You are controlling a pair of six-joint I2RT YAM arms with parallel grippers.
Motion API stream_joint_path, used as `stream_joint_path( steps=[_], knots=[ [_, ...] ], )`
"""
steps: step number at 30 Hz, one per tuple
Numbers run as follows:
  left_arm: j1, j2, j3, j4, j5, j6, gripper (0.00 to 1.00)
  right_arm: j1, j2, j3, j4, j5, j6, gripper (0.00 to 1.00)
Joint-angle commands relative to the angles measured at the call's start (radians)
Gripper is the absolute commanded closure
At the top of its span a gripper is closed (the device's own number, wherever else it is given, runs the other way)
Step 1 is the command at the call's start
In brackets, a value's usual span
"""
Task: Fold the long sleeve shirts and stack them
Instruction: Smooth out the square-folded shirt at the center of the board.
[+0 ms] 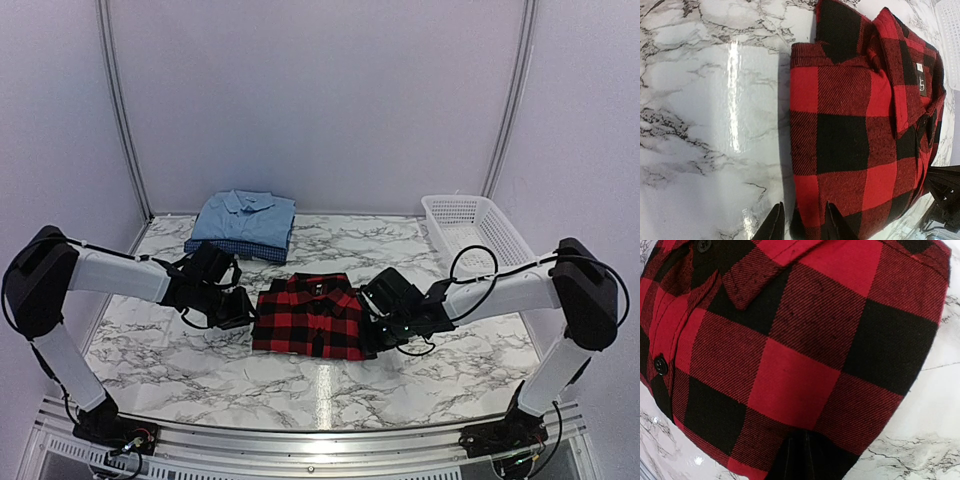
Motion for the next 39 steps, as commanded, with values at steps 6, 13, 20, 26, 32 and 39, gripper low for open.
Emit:
stream_joint_path(
  steps=[6, 13, 20, 26, 32, 39],
  knots=[
    [-0.038, -0.037, -0.09, 0.116, 0.013, -0.05, 0.73, -0.008, -0.029, 0.005, -0.049, 0.015, 0.006, 0.9],
    [-0.084, -0.033, -0.094, 0.153, 0.011, -0.082, 0.79, 0.003, -0.061, 0.054, -0.1, 0.047, -0.01, 0.86],
    [-0.121, -0.015, -0.078, 0.164, -0.002, -0.103, 0.83, 0.009, -0.062, 0.133, -0.14, 0.073, -0.025, 0.83],
    [-0.119, -0.072, -0.063, 0.09, -0.076, -0.084, 0.78, 0.02, -0.035, 0.207, -0.164, 0.08, -0.045, 0.76],
    [-0.098, -0.135, -0.047, 0.023, -0.121, -0.061, 0.68, 0.029, 0.018, 0.3, -0.165, 0.08, -0.068, 0.65],
    [-0.058, -0.196, -0.062, 0.002, -0.15, -0.051, 0.6, 0.062, 0.154, 0.446, -0.176, 0.083, -0.102, 0.51]
  ],
)
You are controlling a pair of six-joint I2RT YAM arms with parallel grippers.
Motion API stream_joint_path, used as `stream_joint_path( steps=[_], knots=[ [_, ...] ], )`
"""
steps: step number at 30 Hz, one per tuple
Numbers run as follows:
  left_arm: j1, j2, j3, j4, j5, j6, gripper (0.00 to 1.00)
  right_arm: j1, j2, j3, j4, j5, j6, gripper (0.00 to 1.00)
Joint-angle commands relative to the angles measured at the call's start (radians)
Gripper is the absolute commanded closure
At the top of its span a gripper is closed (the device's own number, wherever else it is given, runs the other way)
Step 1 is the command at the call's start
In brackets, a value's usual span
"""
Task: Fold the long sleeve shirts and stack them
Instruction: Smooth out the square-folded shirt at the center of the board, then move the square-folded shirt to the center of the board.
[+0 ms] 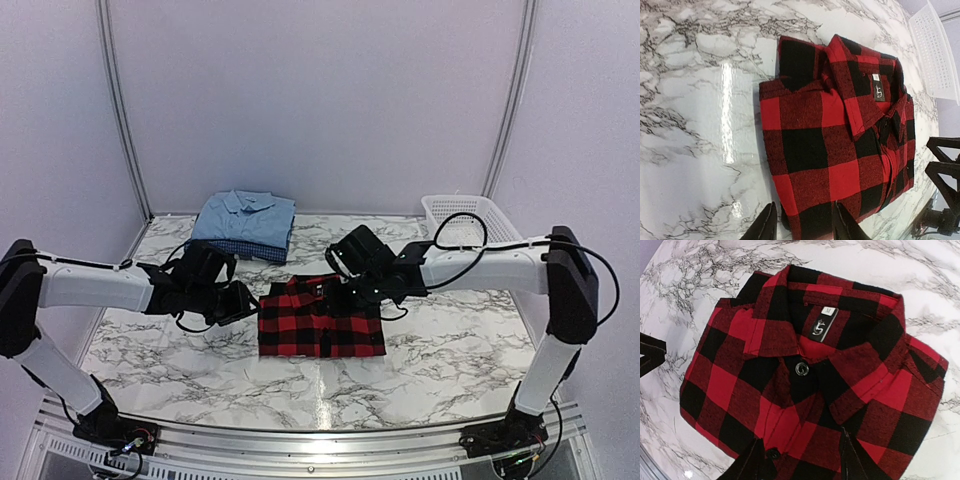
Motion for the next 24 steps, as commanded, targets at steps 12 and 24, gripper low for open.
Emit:
stream_joint_path(
  steps=[12, 24],
  knots=[
    [0.065, -0.019, 0.009, -0.05, 0.057, 0.056, 0.53, -0.009, 0.1, 0.115, -0.014, 0.026, -0.03, 0.45],
    [0.168, 0.085, 0.189, -0.029, -0.071, 0.086, 0.39, 0.055, 0.24, 0.25, -0.008, 0.022, -0.047, 0.43]
  ],
)
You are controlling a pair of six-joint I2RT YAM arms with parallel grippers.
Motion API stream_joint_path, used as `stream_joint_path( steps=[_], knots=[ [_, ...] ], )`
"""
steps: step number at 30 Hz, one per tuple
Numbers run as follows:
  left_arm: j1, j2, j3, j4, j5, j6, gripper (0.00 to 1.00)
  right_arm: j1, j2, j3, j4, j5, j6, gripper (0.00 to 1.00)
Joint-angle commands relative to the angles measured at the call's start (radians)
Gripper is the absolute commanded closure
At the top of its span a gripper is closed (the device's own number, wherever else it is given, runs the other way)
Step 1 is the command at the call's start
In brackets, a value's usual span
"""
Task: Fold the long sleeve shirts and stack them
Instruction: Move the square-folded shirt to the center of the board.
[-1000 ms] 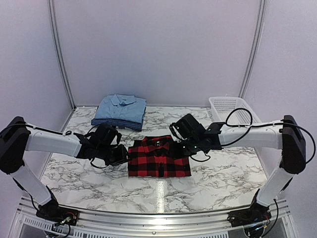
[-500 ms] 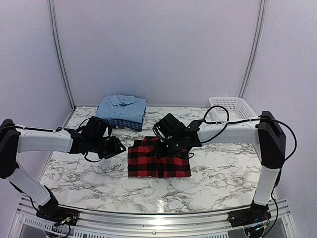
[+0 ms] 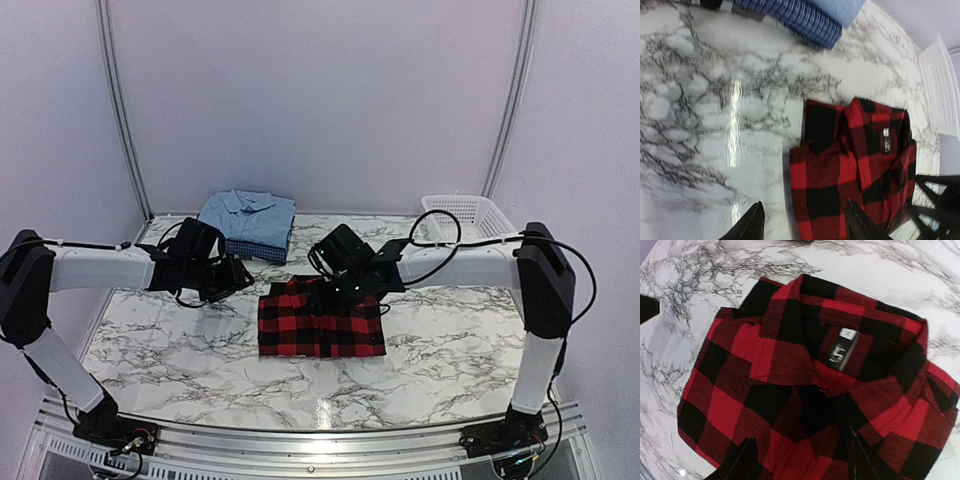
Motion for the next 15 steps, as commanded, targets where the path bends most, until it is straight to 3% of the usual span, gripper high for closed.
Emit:
stream_joint_path(
  steps=[1, 8, 12, 15],
  knots=[
    [0.041, 0.05, 0.12, 0.002, -0.081, 0.054, 0.33, 0.061, 0.139, 0.162, -0.023, 0.039, -0.018, 0.43],
    [0.058, 0.199, 0.41, -0.069, -0.247, 0.229, 0.11, 0.09, 0.288, 0.241, -0.065, 0.198, 0.003, 0.4],
    [0.058, 0.35, 0.619, -0.104, -0.353, 0.316, 0.08, 0.089, 0.311, 0.193, -0.066, 0.206, 0.031, 0.4],
    [0.068, 0.48, 0.788, -0.143, -0.407, 0.37, 0.07, 0.08, 0.25, 0.065, -0.033, 0.191, 0.061, 0.4]
  ],
)
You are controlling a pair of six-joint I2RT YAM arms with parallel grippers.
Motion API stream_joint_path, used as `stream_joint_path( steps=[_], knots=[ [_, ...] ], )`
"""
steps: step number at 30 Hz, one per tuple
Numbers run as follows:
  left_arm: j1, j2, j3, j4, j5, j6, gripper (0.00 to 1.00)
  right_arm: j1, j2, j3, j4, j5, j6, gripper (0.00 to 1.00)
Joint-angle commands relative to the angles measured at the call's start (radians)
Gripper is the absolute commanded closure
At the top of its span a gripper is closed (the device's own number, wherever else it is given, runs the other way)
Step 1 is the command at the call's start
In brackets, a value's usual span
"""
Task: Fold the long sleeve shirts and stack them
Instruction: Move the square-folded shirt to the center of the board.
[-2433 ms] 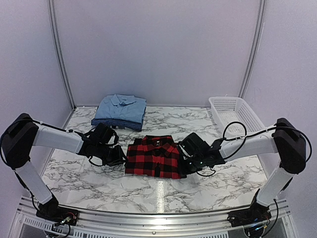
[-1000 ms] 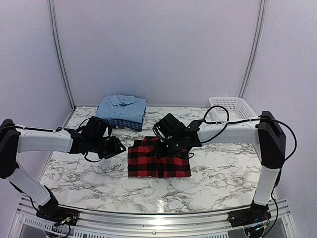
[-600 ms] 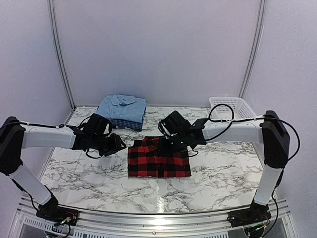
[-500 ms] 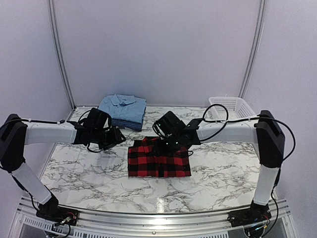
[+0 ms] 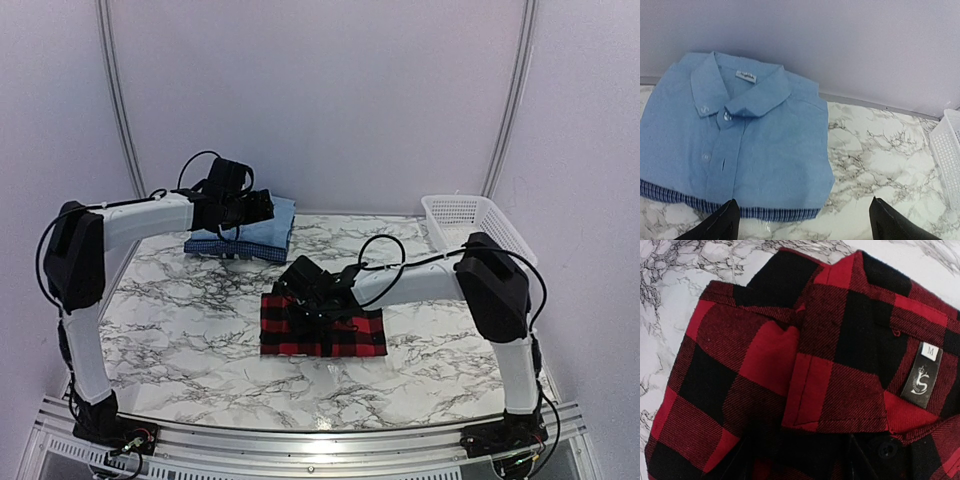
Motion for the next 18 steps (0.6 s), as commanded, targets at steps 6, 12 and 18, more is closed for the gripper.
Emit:
stream_joint_path(
  steps=[6, 12, 18],
  knots=[
    [0.053, 0.364, 0.433, -0.112, -0.167, 0.163, 0.07, -0.054, -0.214, -0.382, 0.003, 0.026, 0.09, 0.4],
    [0.061, 0.347, 0.424, -0.135, -0.116, 0.095, 0.08, -0.077, -0.351, -0.497, -0.007, 0.026, 0.107, 0.4],
    [0.063, 0.015, -0.021, 0.002, -0.036, -0.227, 0.07, -0.092, -0.436, -0.534, -0.005, 0.015, 0.102, 0.4]
  ],
)
